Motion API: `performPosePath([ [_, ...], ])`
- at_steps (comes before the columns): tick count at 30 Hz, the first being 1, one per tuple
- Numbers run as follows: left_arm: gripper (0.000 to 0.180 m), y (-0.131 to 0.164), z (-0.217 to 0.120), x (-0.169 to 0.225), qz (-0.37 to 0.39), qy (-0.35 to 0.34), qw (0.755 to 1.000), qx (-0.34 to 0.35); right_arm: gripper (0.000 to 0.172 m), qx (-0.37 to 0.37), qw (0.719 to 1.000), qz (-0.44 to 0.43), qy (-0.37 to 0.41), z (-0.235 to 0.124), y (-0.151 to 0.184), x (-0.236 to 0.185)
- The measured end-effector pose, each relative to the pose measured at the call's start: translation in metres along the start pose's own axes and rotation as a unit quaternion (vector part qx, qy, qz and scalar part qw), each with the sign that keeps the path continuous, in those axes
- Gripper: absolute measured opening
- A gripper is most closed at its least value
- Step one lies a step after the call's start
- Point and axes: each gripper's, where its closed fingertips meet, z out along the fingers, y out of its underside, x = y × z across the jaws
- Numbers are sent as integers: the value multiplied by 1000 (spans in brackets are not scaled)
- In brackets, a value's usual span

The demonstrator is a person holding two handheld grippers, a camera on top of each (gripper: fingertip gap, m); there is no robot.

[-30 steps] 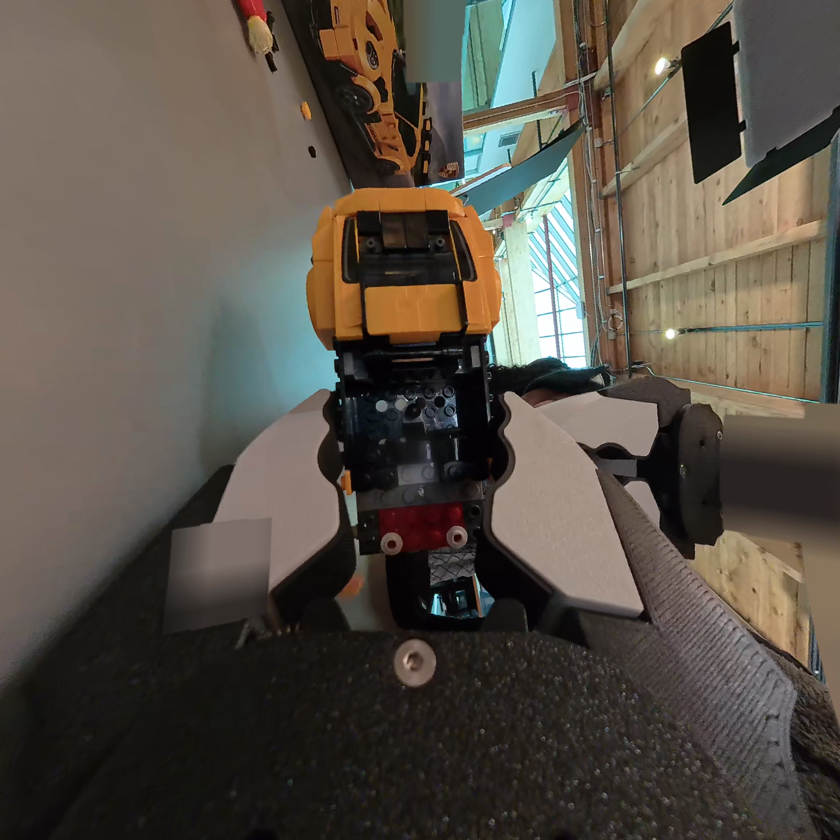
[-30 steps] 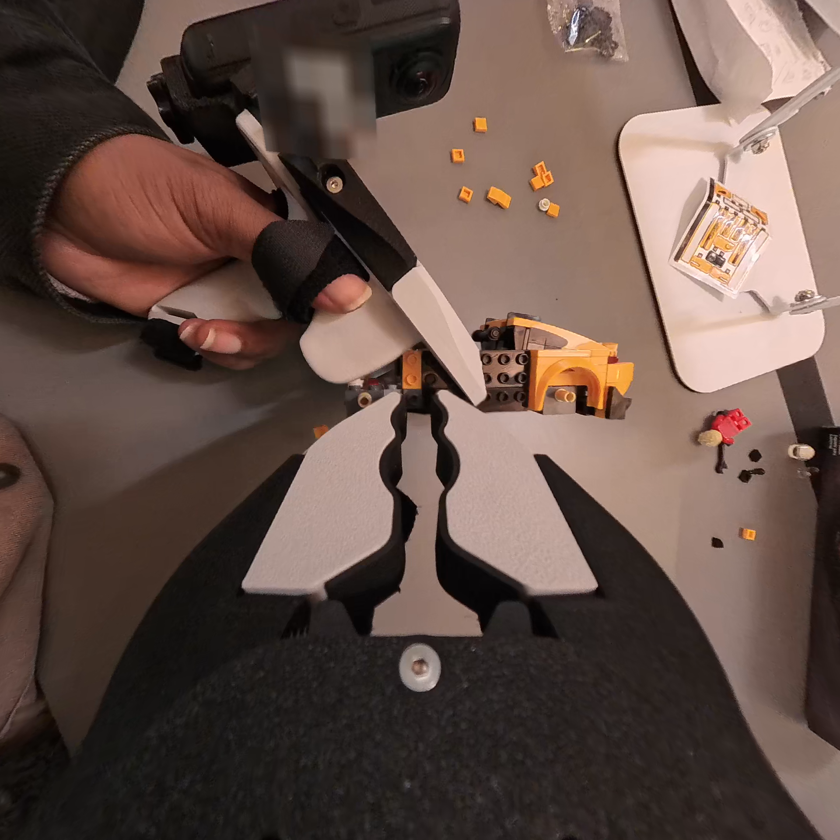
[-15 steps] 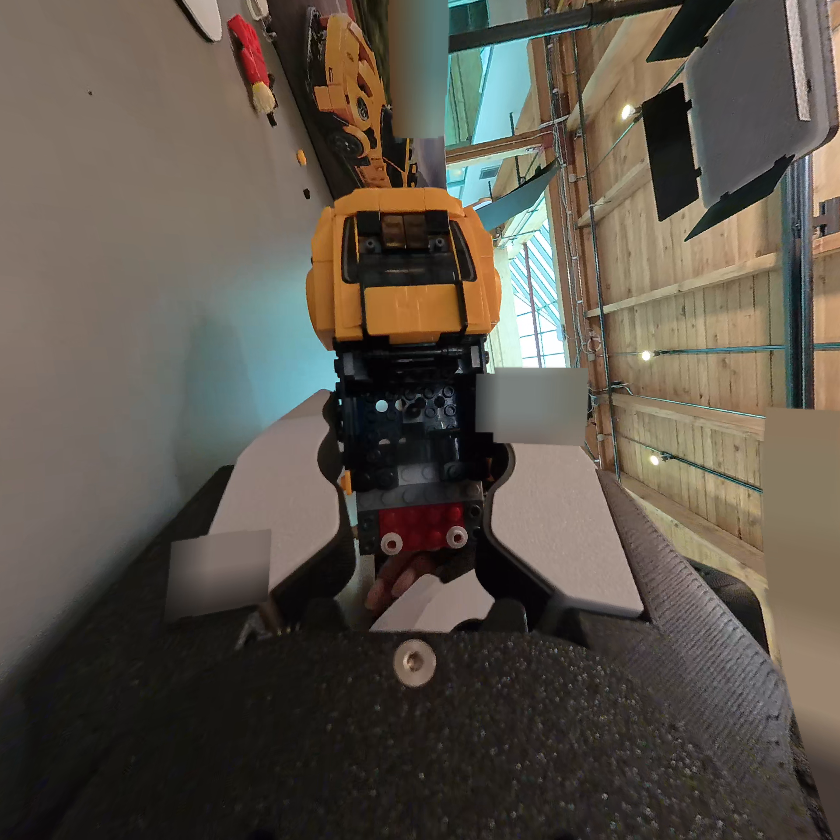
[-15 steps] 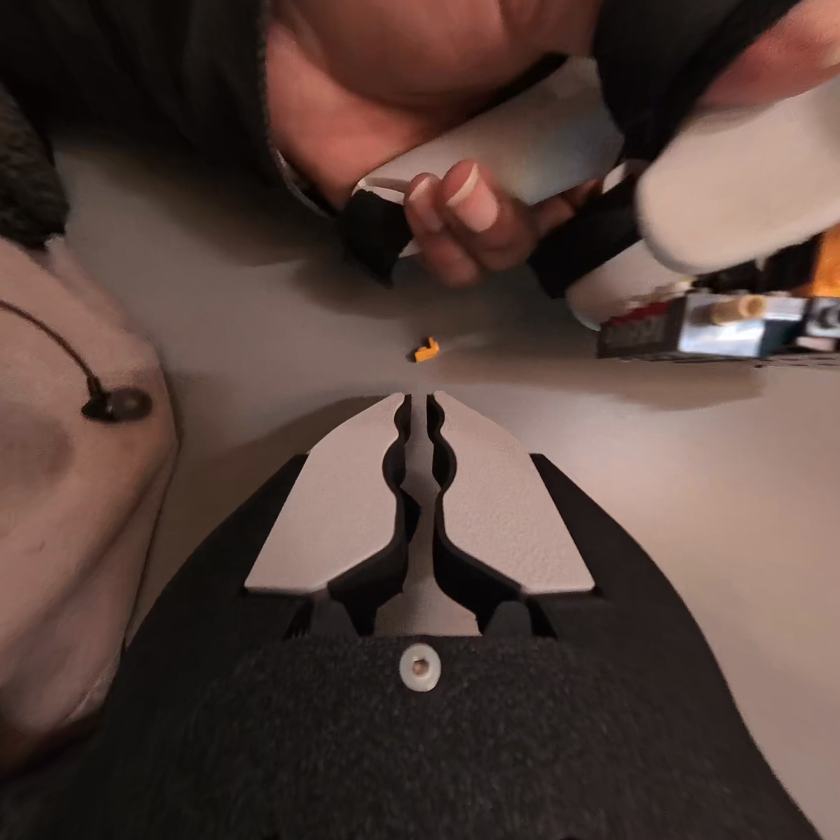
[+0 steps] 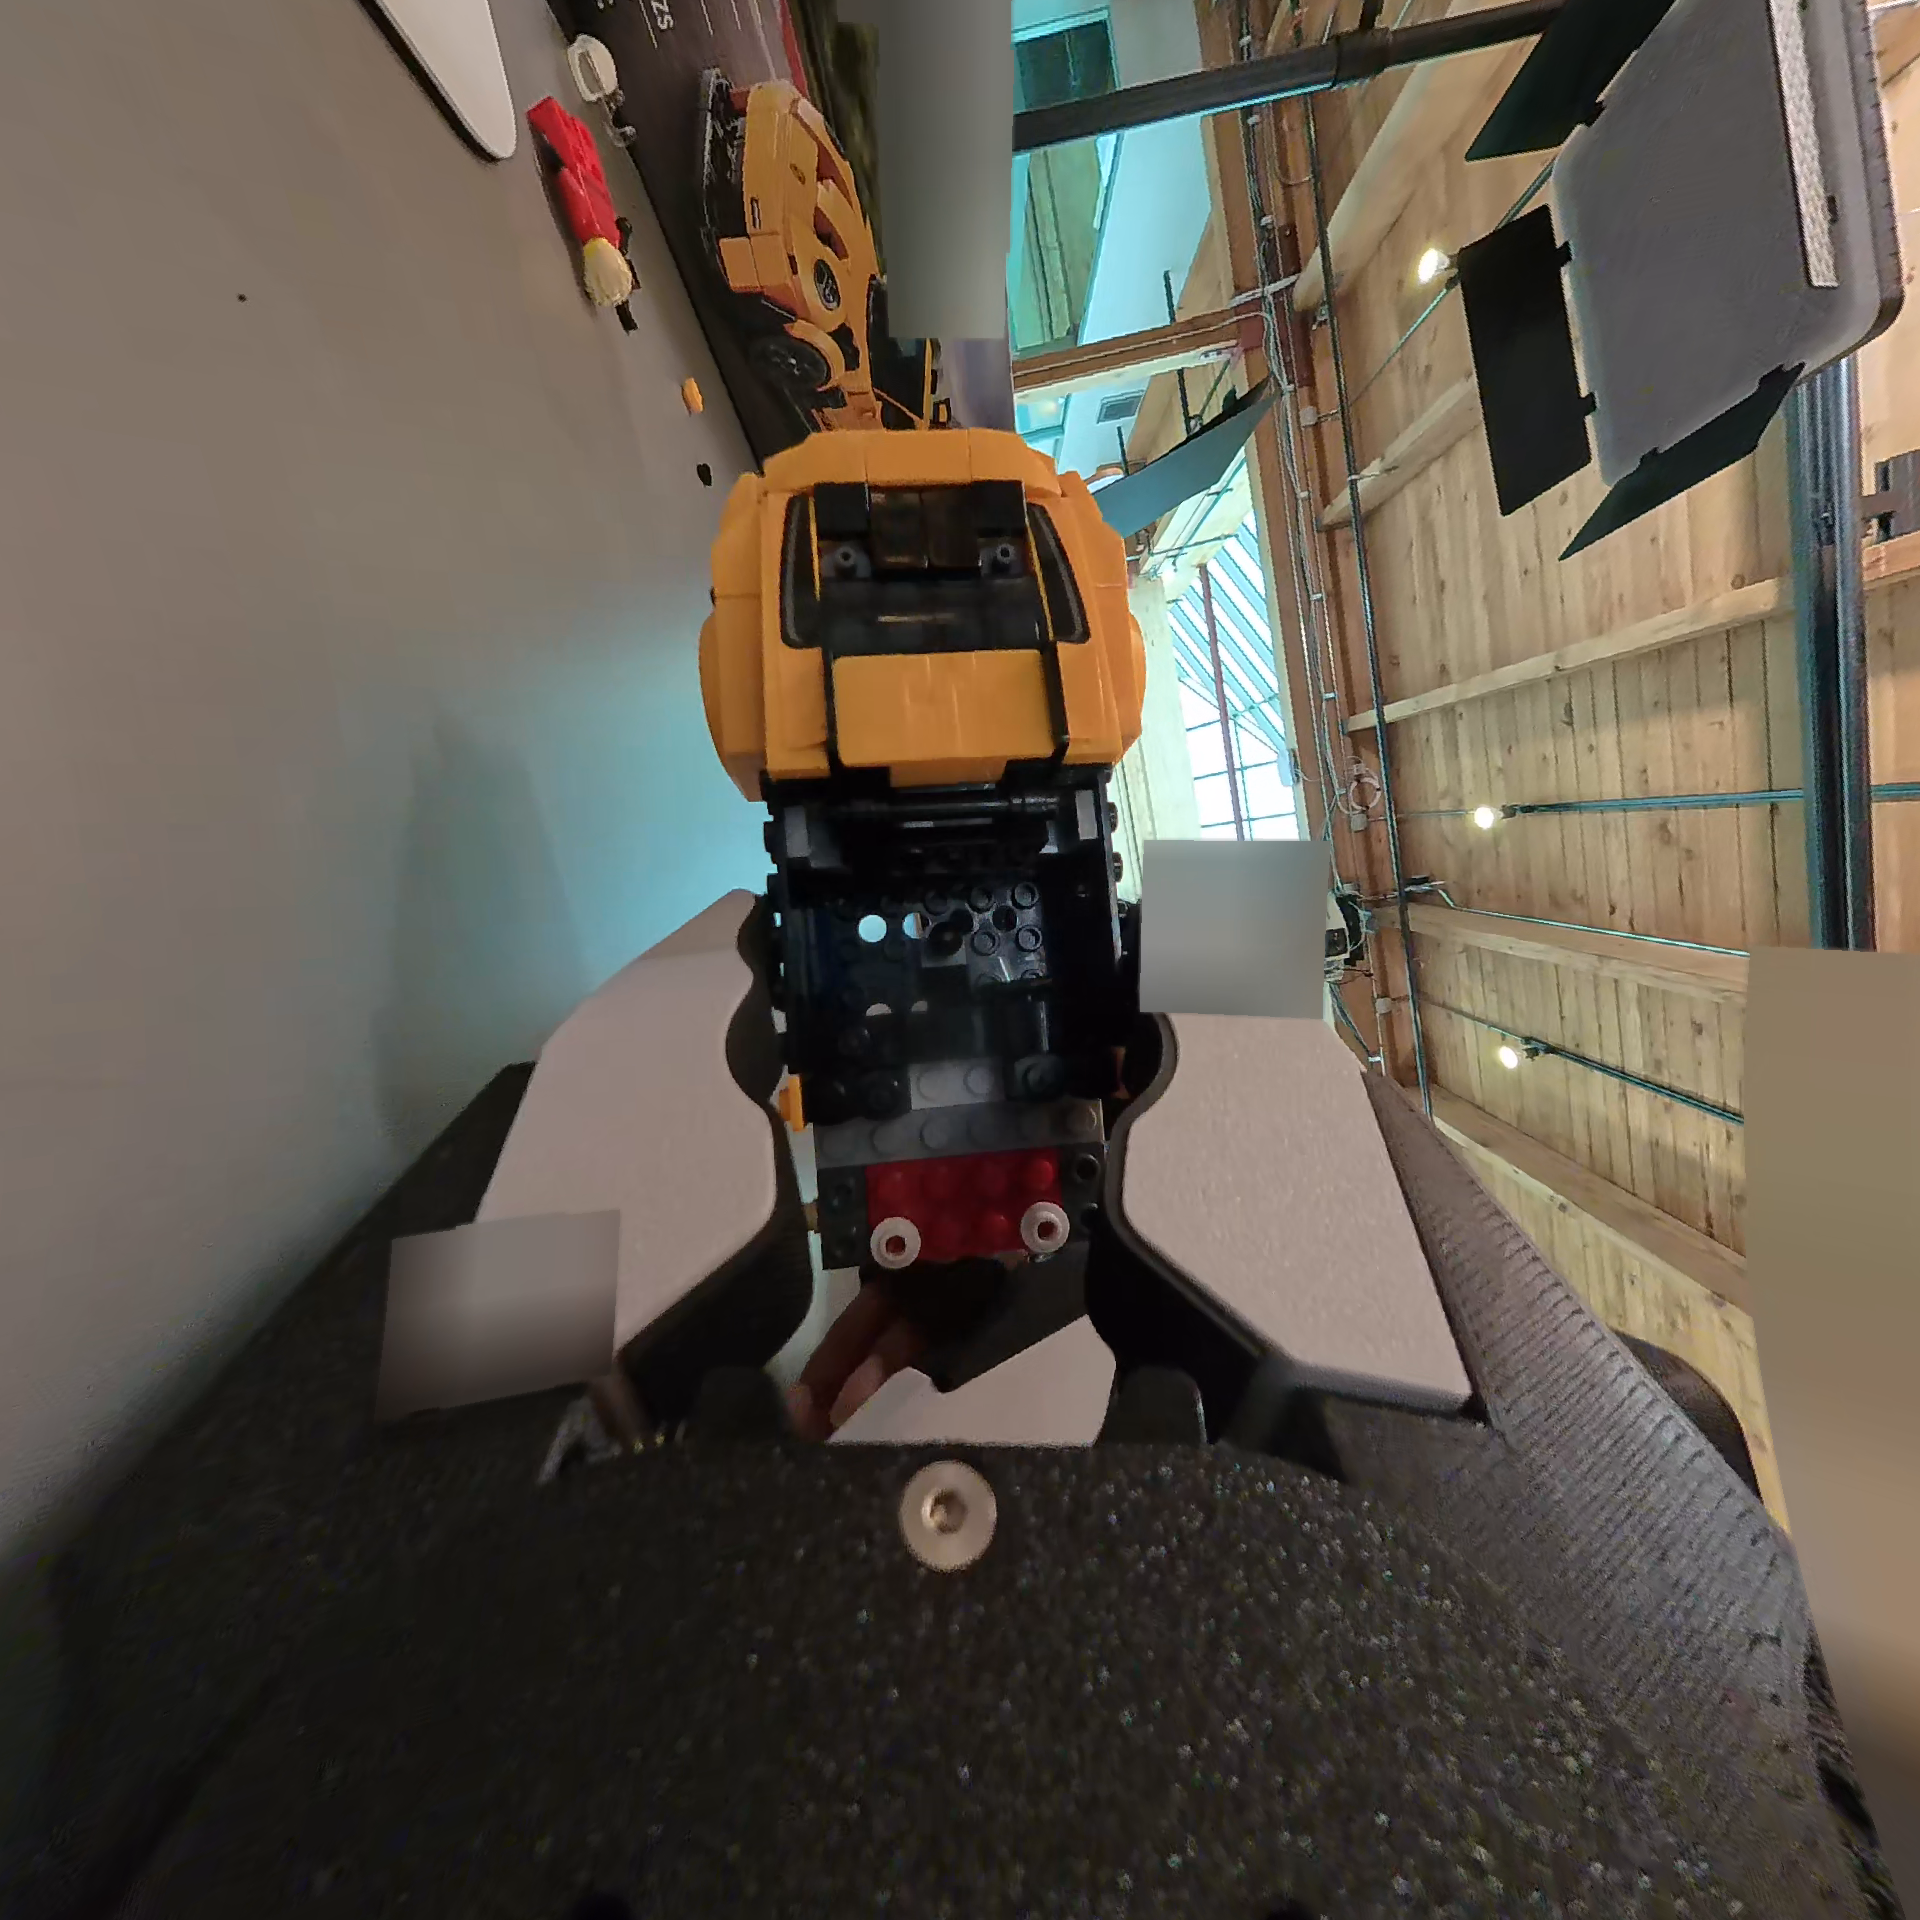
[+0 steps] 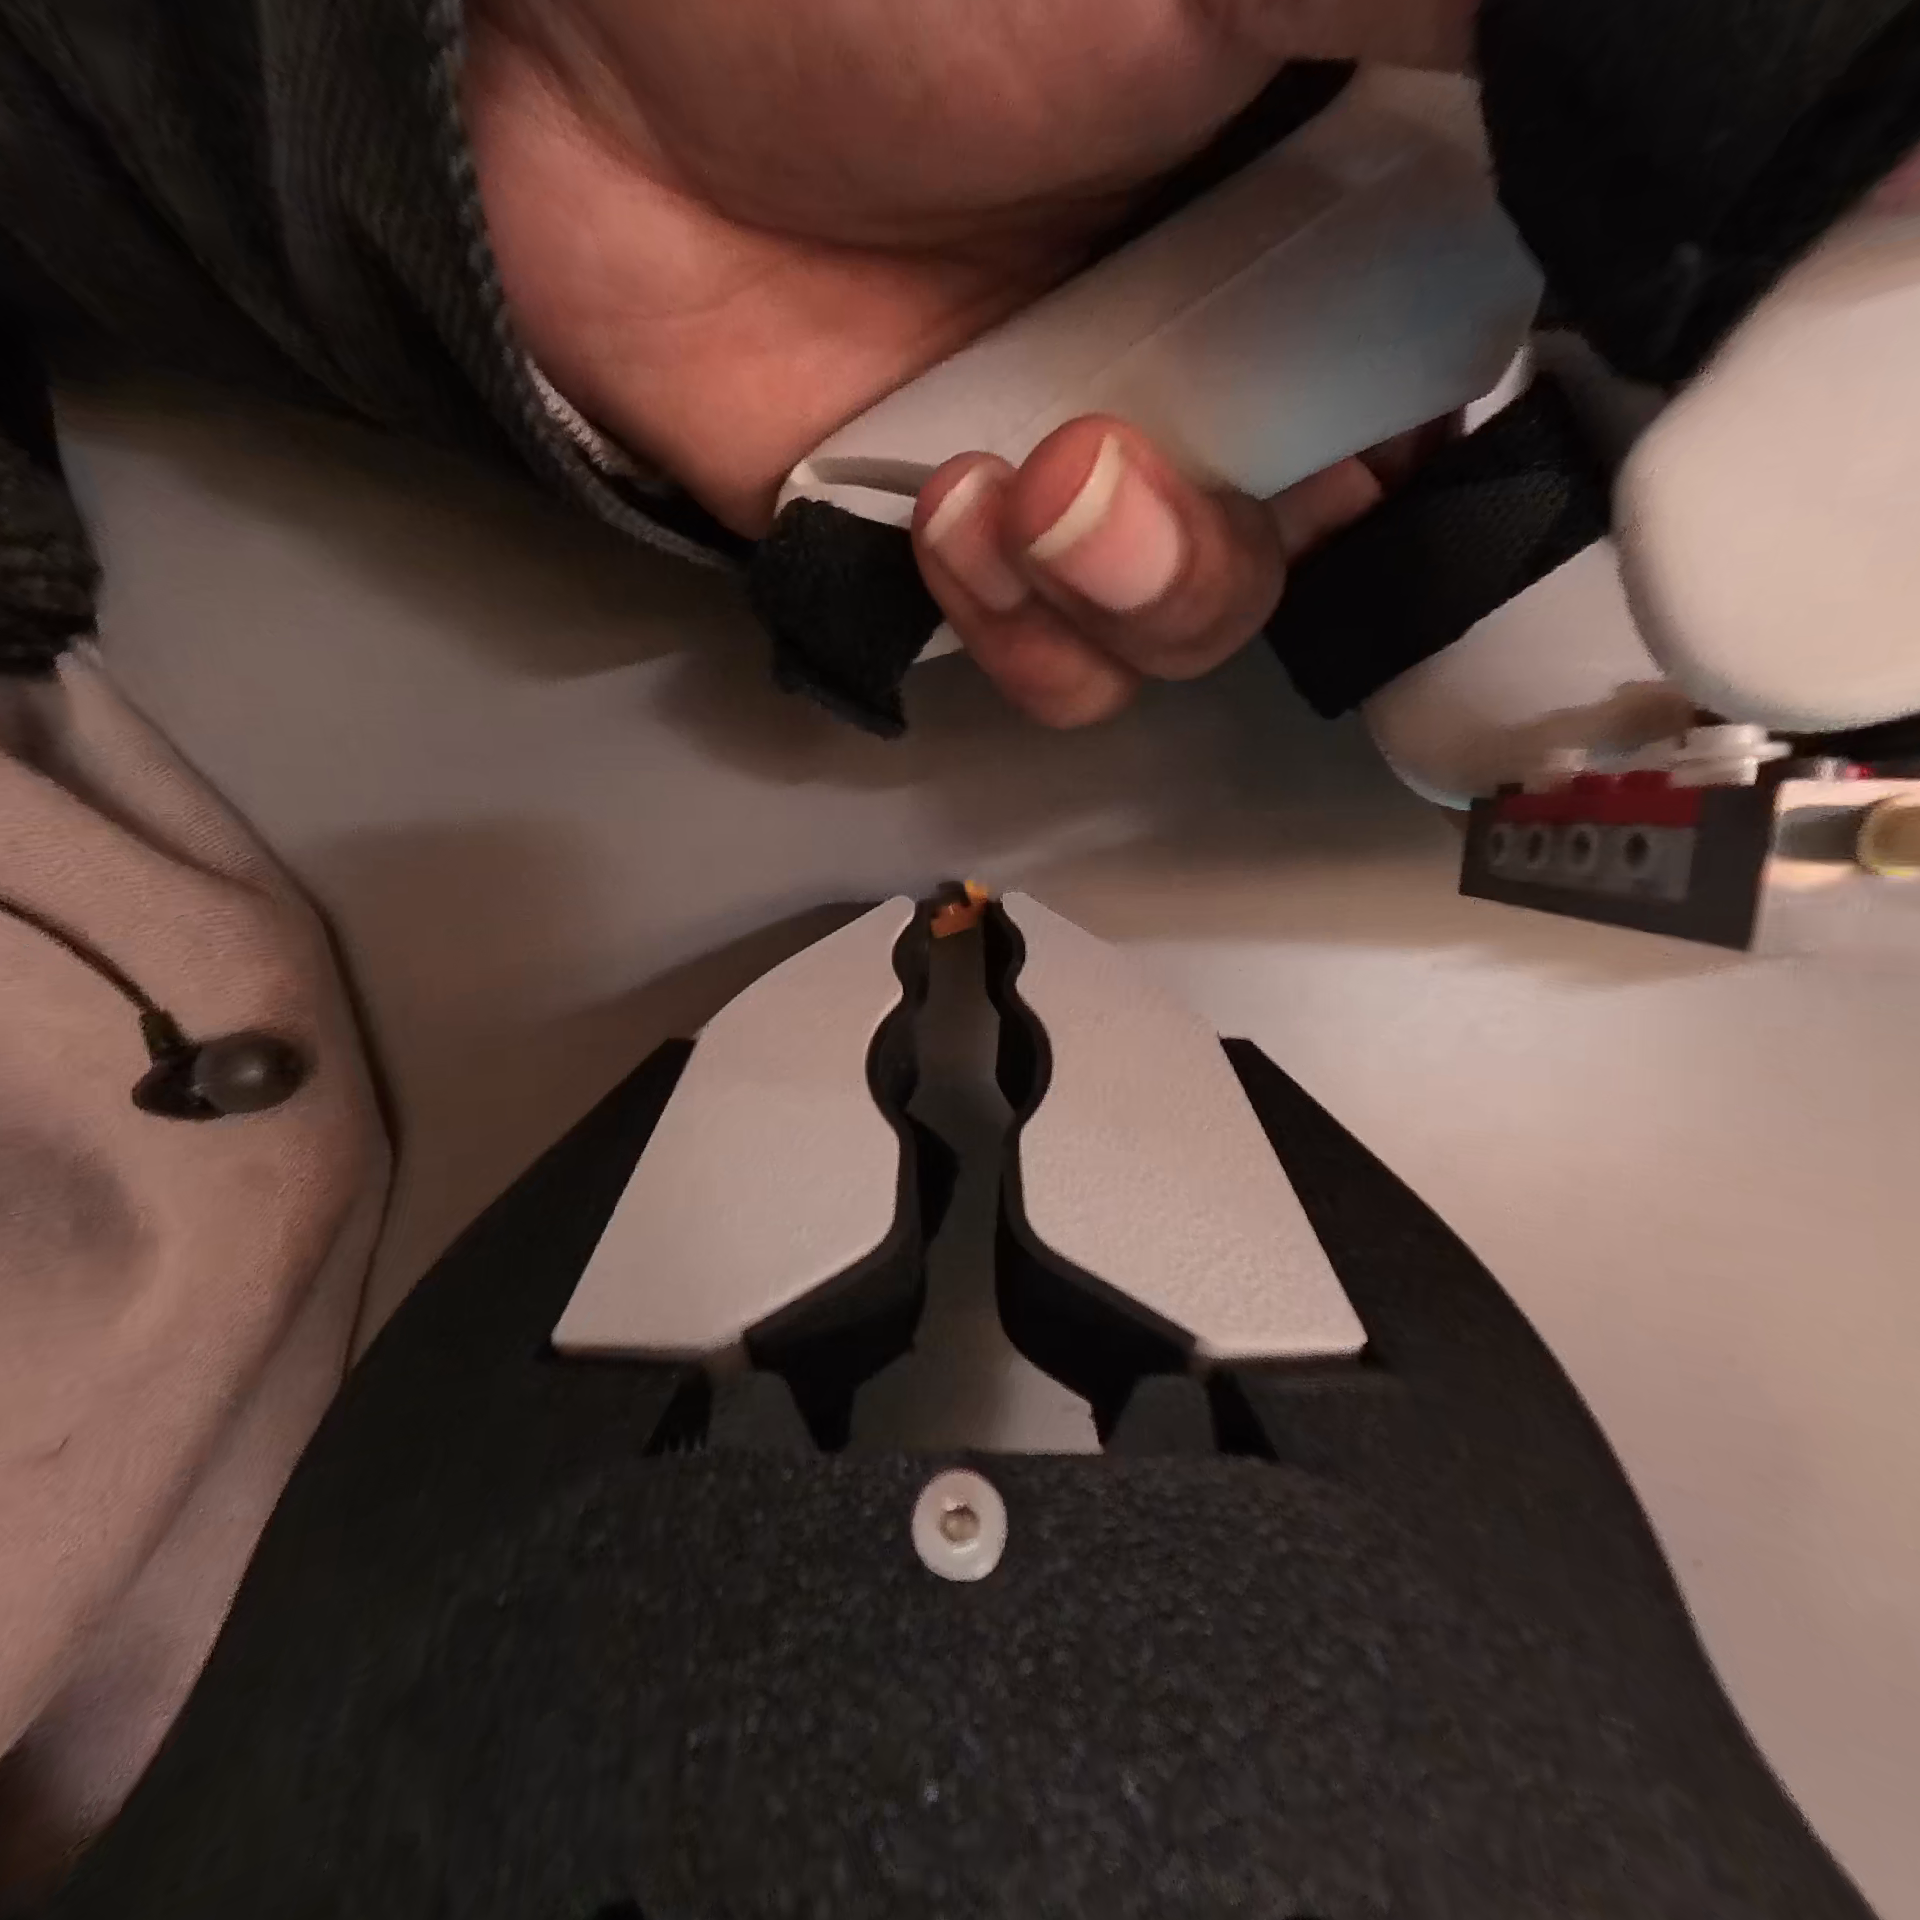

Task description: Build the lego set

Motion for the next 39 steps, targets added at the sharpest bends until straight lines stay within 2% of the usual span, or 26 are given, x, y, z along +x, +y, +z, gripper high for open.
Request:
performPosePath([
  [7, 64, 4, 2, 0, -3, 1, 1000, -8, 10, 90, 993, -19, -68, -42, -12, -5],
  [13, 64, 8, 3, -1, -2, -1, 1000, -16, 10, 23, 988, -72, -135, -33, 24, -26],
  [17, 64, 8, 3, -3, -3, -3, 1000, -19, 10, -15, 988, -87, -124, -23, 41, -19],
  [26, 64, 11, 4, -3, -2, -2, 1000, -27, 13, -23, 997, -50, -53, -37, 58, 15],
  [32, 64, 13, 5, -4, 0, -4, 999, -31, 8, 24, 995, -92, -28, -42, 46, -7],
  [39, 64, 14, 5, -4, 4, -5, 999, -33, 11, -14, 992, -128, 2, -27, 46, -9],
])
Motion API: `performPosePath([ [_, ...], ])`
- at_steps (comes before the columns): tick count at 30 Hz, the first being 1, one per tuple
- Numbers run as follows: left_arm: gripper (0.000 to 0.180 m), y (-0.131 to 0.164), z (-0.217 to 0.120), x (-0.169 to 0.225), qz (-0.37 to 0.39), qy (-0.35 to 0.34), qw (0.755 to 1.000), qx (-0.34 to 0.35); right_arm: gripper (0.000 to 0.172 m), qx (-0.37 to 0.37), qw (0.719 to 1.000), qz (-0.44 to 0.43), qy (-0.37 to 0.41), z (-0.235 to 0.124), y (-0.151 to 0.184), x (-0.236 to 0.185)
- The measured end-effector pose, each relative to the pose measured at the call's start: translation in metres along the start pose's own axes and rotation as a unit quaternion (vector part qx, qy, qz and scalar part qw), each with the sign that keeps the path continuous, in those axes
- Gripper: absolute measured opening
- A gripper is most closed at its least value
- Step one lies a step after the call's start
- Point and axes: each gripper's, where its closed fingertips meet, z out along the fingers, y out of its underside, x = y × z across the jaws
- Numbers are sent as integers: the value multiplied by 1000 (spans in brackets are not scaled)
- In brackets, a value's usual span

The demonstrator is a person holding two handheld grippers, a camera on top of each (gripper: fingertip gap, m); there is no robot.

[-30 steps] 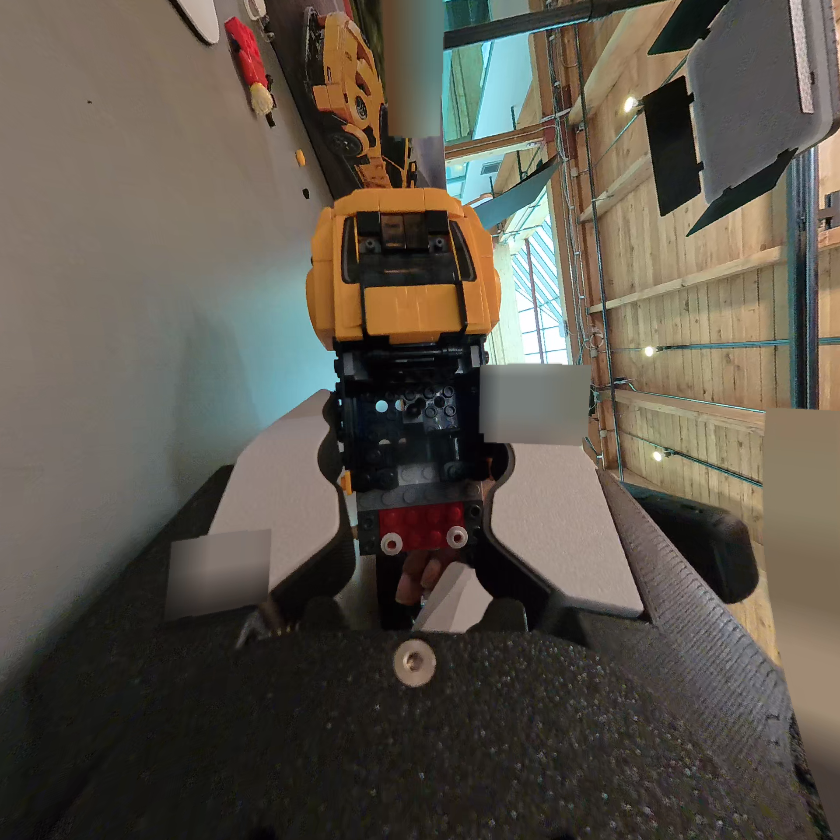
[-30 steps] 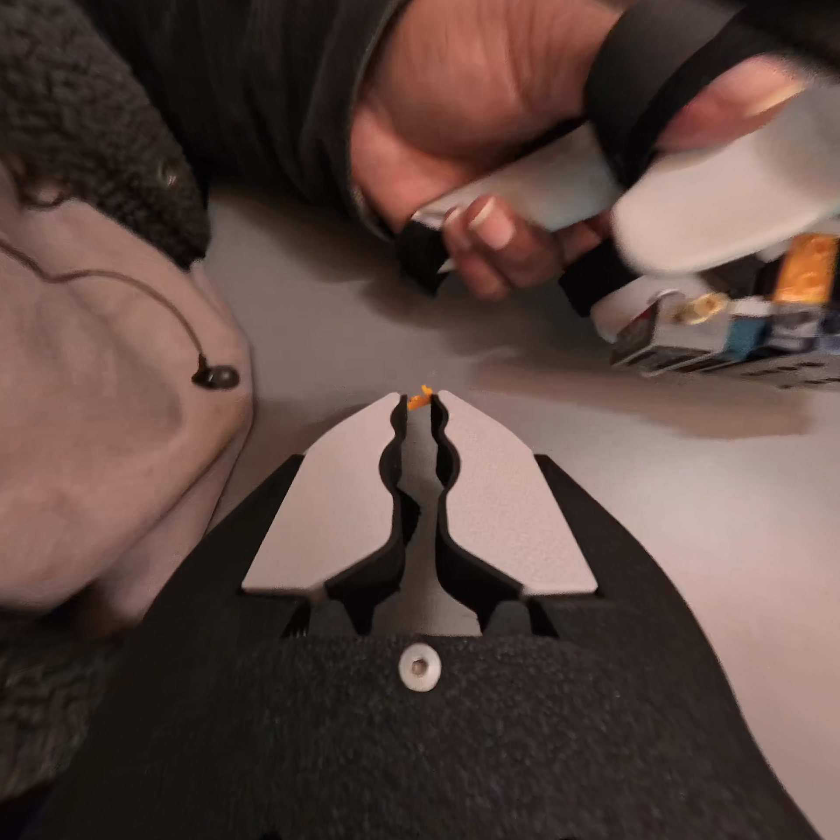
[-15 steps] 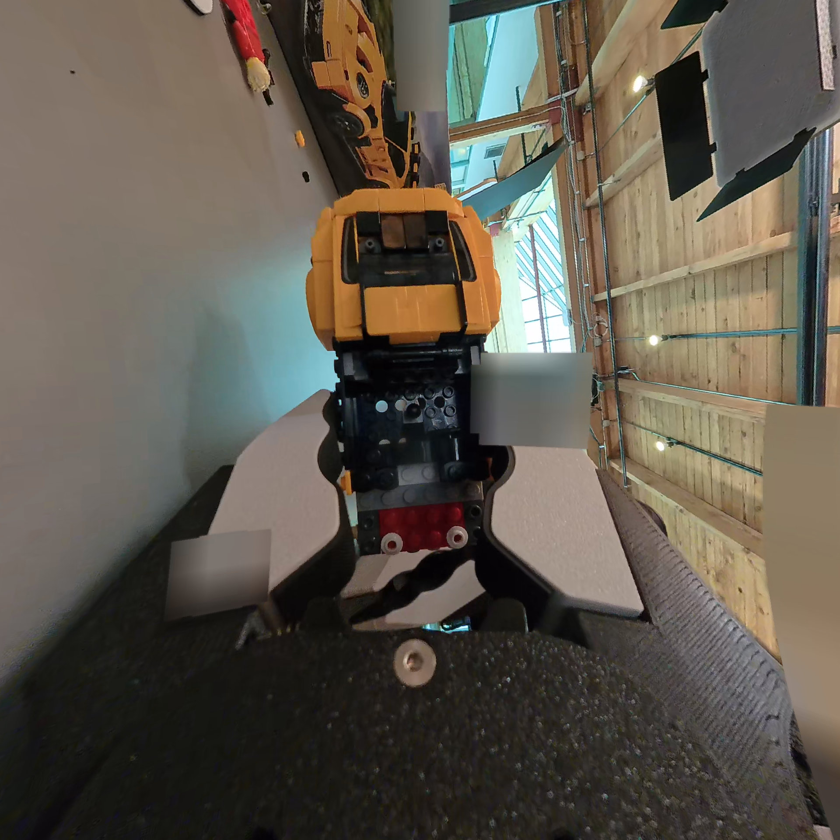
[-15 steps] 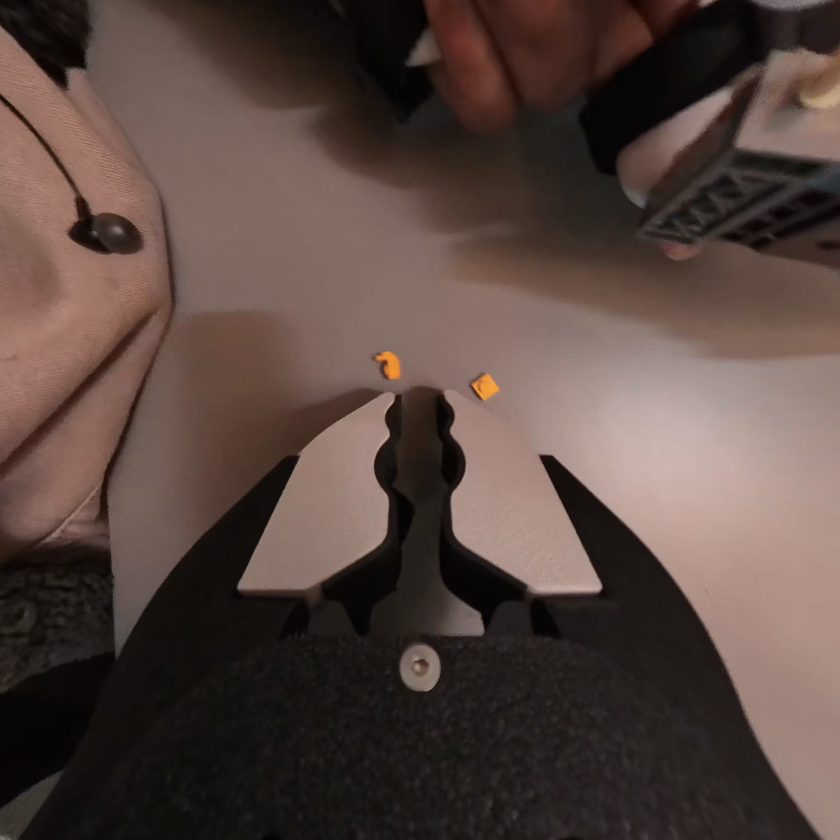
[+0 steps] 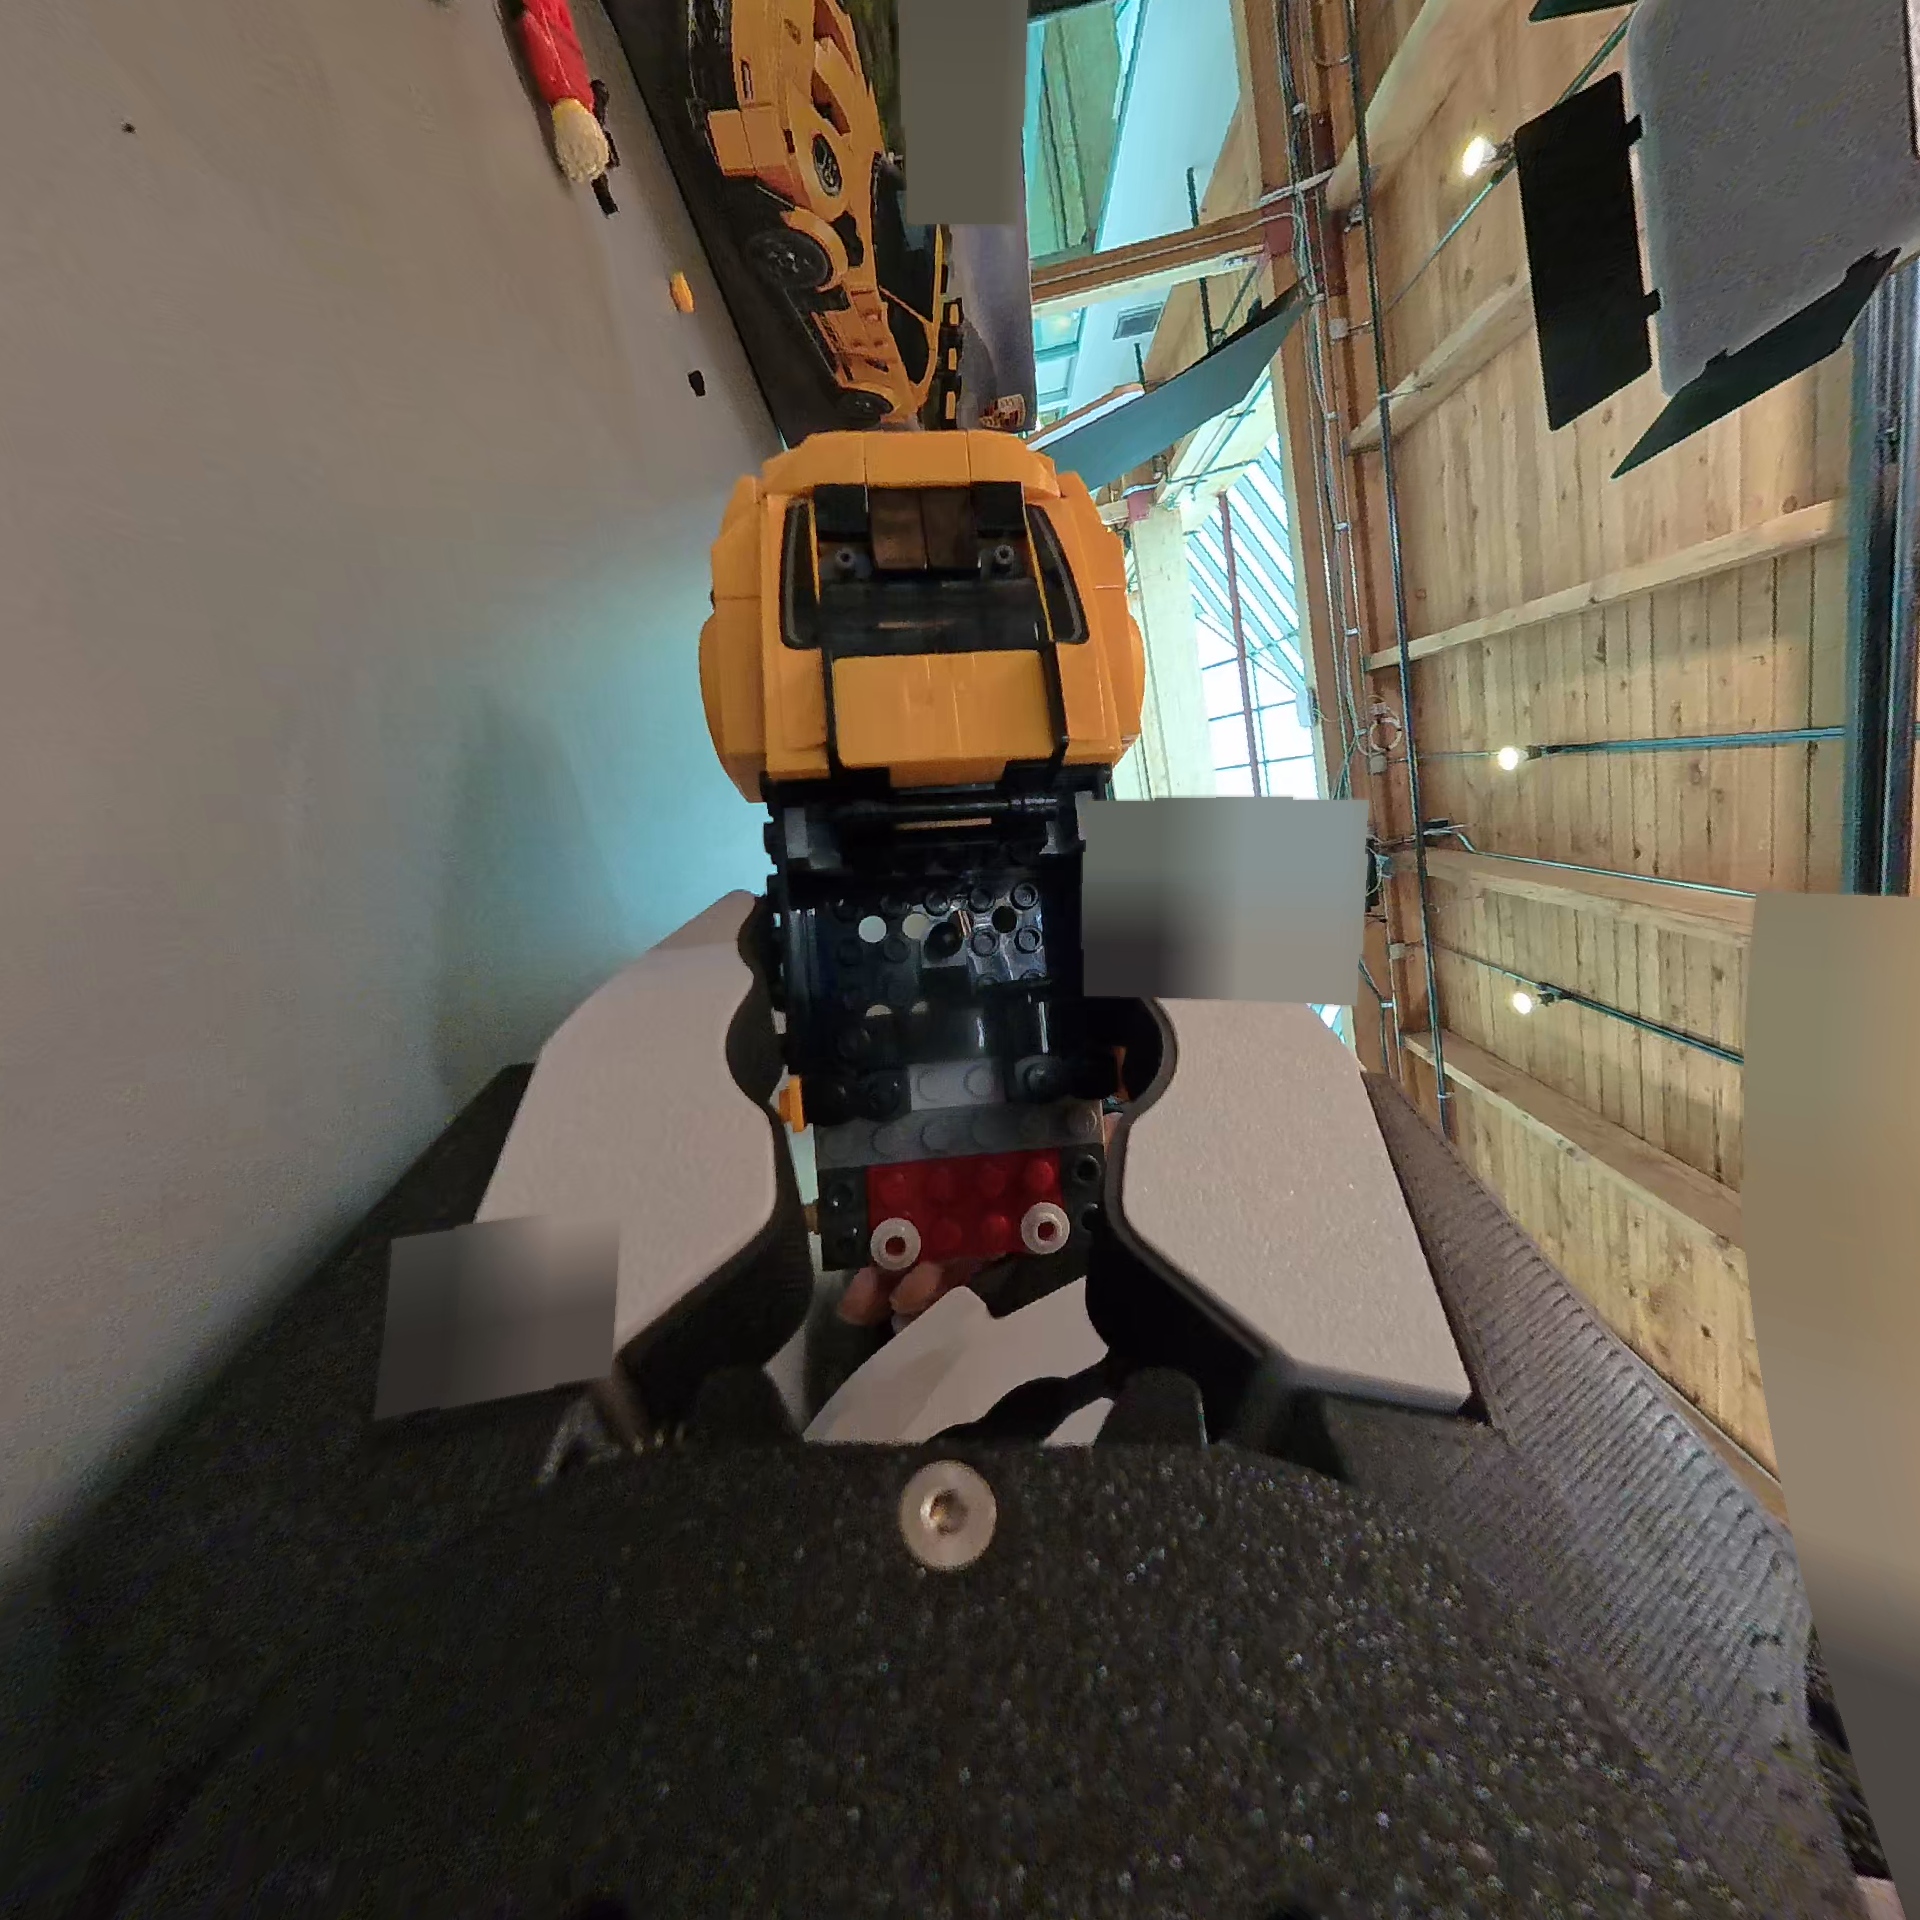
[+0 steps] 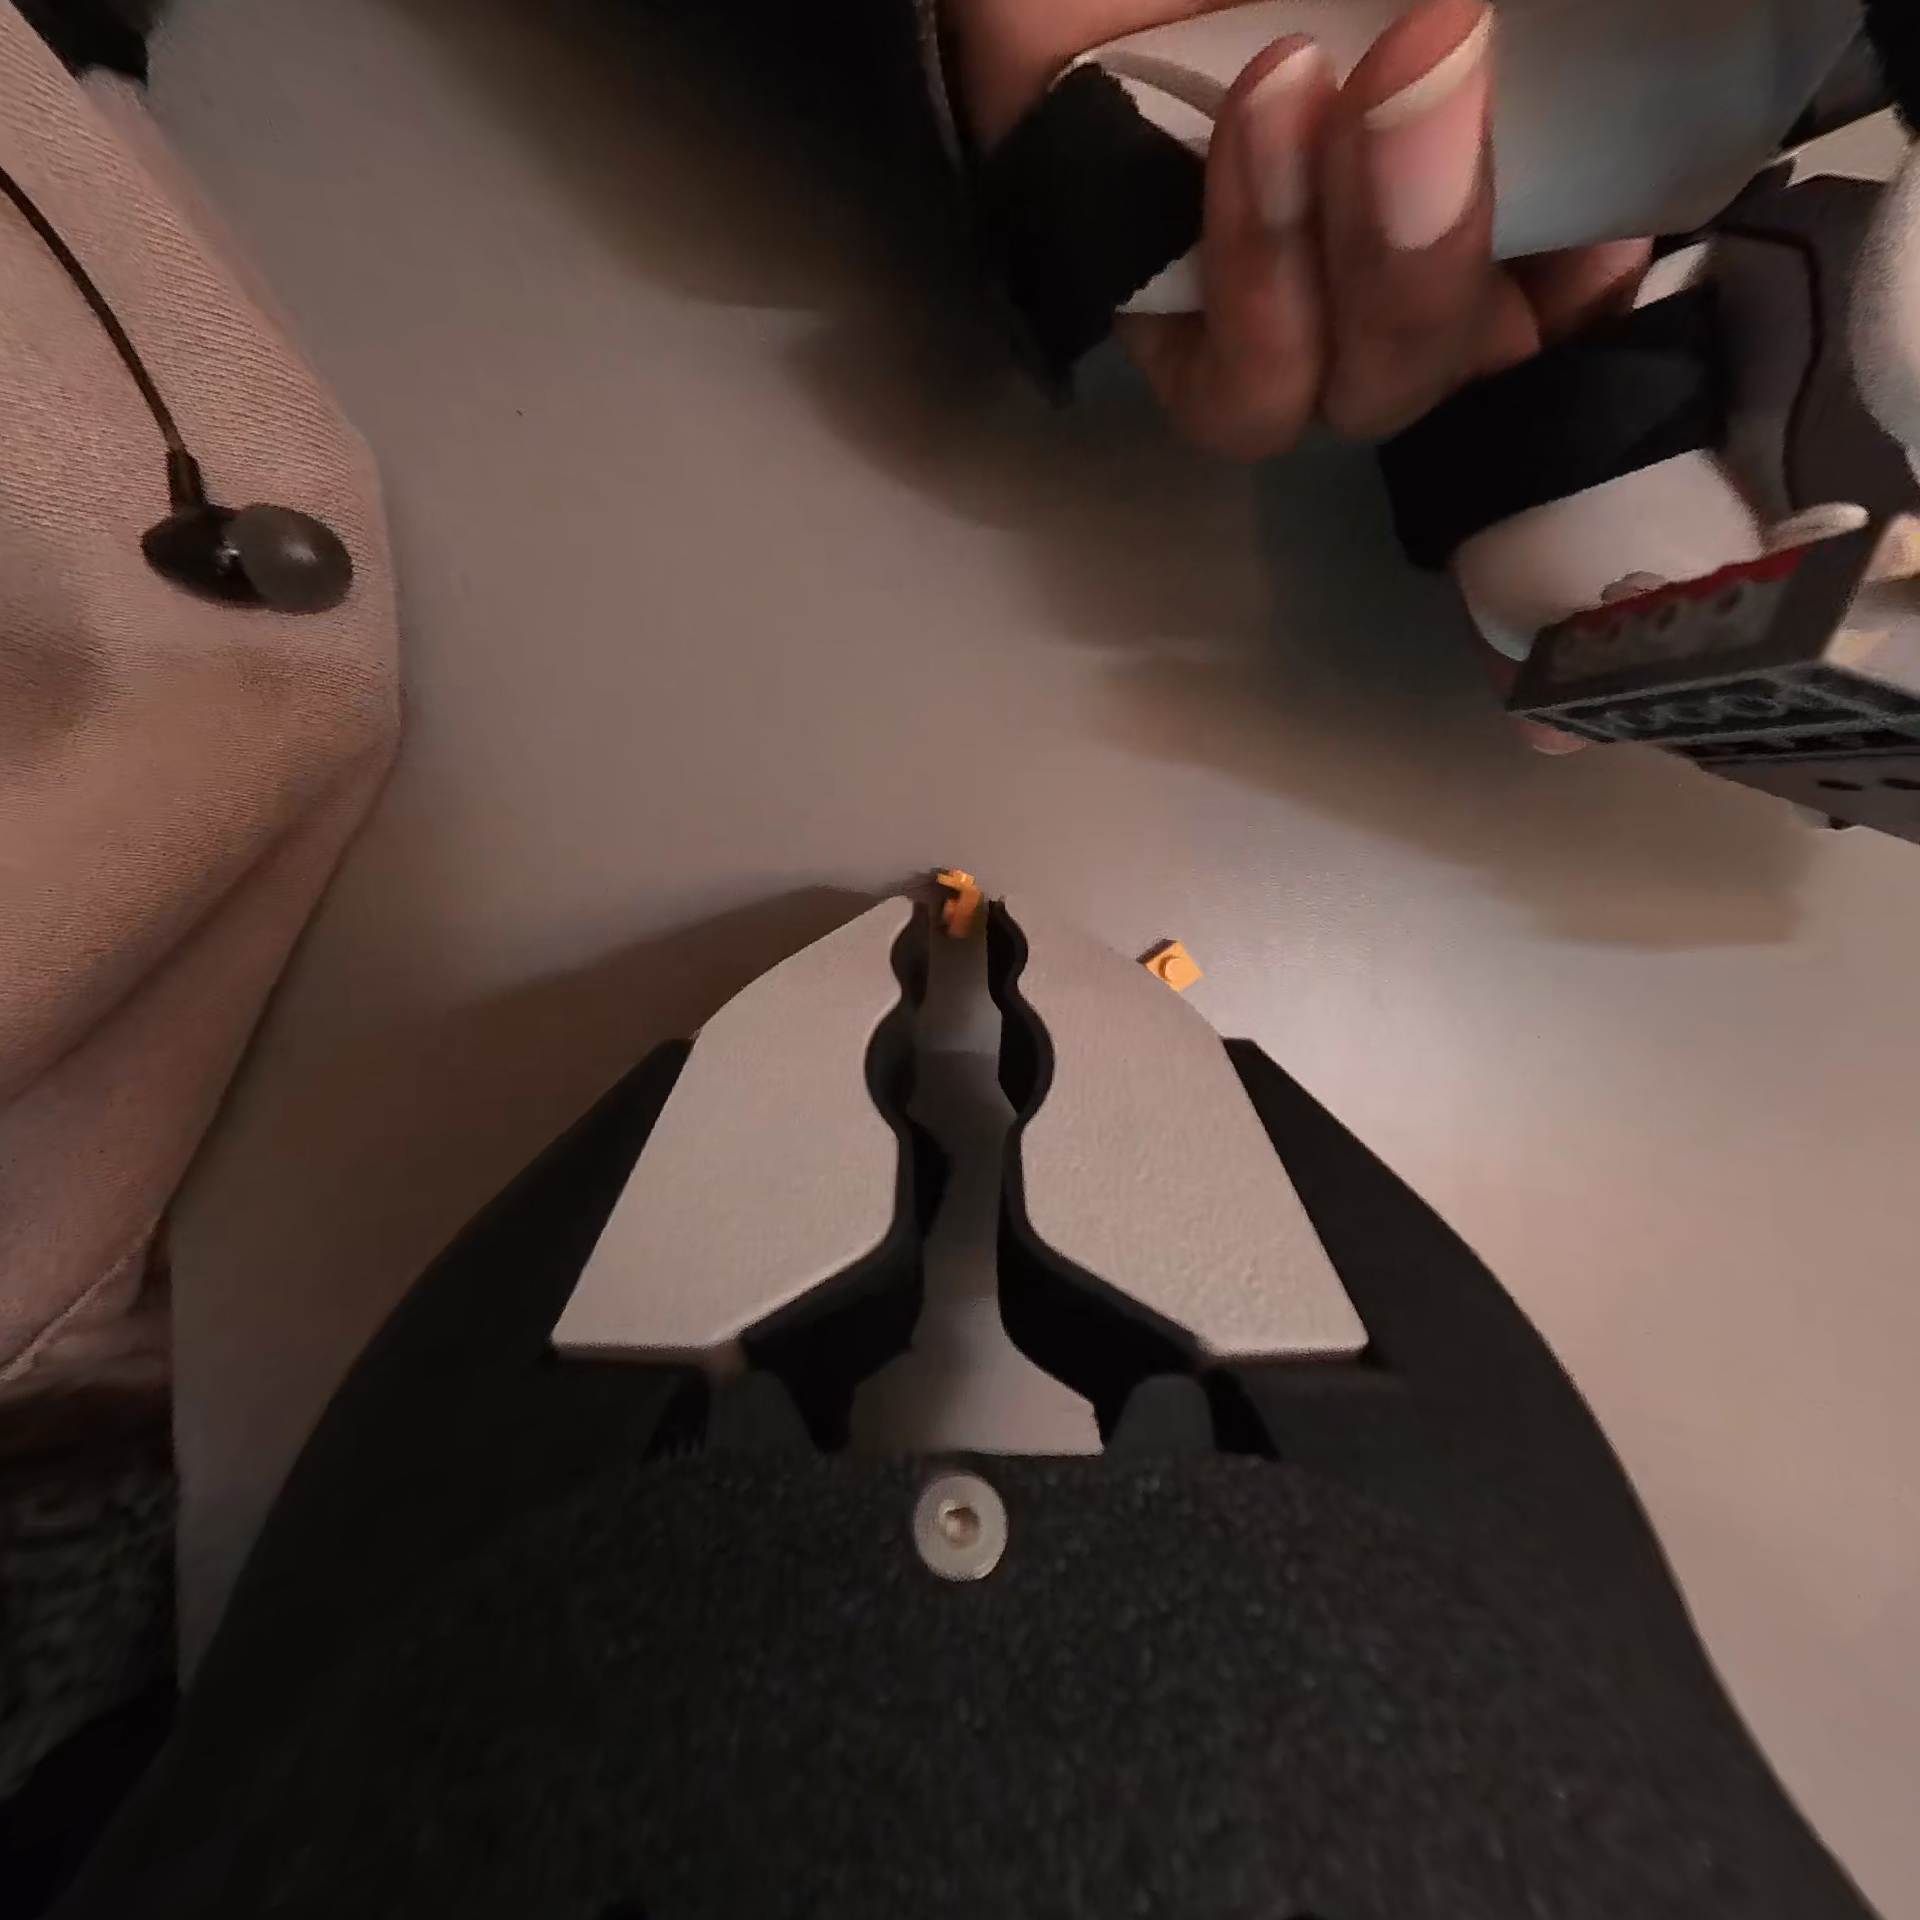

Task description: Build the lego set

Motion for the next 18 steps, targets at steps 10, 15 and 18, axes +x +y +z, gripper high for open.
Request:
performPosePath([
  [10, 65, 1, 1, 2, 2, 4, 1000, -5, 5, -93, 979, -118, -138, -6, 11, -7],
  [15, 64, 0, 1, -1, 1, 0, 1000, -5, 5, -235, 914, -212, -255, -21, 34, -15],
  [18, 64, -3, -1, -2, 2, -2, 1000, -1, 5, -270, 893, -251, -258, -16, 34, -9],
])
